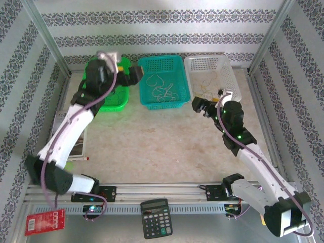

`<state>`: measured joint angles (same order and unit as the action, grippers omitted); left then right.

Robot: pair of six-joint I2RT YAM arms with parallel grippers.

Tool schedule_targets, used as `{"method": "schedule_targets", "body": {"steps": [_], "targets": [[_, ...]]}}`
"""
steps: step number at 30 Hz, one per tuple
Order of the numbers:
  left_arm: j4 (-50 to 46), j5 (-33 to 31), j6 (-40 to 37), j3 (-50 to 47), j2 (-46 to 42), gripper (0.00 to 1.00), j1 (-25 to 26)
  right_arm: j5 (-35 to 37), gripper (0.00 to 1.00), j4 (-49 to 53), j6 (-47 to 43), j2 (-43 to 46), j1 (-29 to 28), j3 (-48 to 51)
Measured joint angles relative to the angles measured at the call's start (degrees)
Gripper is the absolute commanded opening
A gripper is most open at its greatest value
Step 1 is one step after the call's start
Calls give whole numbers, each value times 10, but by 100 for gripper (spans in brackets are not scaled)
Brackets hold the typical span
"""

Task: Untangle the cables

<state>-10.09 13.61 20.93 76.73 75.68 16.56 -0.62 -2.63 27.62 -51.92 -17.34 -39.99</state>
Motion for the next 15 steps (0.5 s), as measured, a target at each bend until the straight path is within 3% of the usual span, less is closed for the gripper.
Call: {"method": "schedule_targets", "body": {"steps": [8, 15], "targets": [[104, -168, -76, -311, -221, 100, -2, 150, 98, 4, -71, 27, 3, 88], [298, -318, -164, -512, -249, 100, -8, 223, 98, -17, -143, -12, 15, 125]]}}
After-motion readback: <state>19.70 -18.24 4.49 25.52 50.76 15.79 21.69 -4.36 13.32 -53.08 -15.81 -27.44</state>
